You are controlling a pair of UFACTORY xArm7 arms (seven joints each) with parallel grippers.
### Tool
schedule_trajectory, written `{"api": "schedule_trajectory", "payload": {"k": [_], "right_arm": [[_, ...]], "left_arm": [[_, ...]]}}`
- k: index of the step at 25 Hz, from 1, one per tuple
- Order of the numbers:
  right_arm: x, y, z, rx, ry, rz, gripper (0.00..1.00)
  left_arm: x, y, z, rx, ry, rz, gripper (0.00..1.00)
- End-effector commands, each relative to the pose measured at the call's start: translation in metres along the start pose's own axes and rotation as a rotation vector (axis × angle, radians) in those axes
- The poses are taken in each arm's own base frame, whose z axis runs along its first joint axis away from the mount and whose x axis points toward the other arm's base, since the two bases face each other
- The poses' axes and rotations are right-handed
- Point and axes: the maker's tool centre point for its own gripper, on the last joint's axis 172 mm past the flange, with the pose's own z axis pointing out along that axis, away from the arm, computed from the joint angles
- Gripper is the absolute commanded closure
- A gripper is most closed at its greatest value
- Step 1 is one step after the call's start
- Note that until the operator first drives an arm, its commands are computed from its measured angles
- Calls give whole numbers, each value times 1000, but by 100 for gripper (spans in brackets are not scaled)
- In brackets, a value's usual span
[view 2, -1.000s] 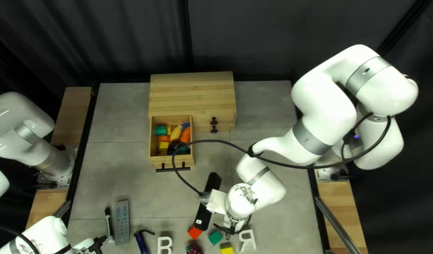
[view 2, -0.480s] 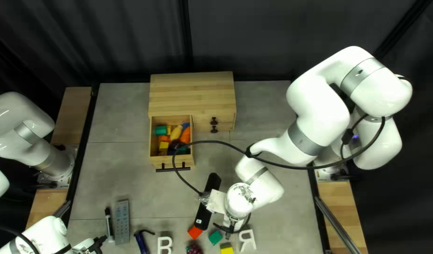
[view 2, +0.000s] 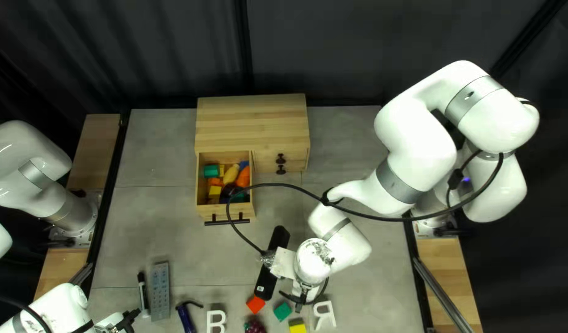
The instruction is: Open drawers and place objects into drawer and close
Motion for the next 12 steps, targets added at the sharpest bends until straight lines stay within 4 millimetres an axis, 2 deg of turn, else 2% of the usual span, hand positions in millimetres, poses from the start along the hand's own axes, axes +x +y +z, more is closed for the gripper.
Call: {"api": "schedule_trajectory", "payload": {"k": [1, 2, 4, 5, 7, 12], "right_arm": [[1, 0, 2, 3, 0, 2, 29], [1, 0, 3, 4, 0, 2, 42], [1, 0, 4, 5, 1, 4, 83], [1, 0, 4, 5, 1, 4, 89], [0, -1, 4, 5, 2, 5, 91], [1, -2, -9, -6, 4, 7, 91]], "left_arm": [[0, 0, 0, 0, 0, 0, 0], [0, 0, 0, 0, 0, 0, 0], [0, 0, 0, 0, 0, 0, 0], [0, 0, 0, 0, 0, 0, 0], [0, 0, 0, 0, 0, 0, 0], [0, 0, 0, 0, 0, 0, 0]]}}
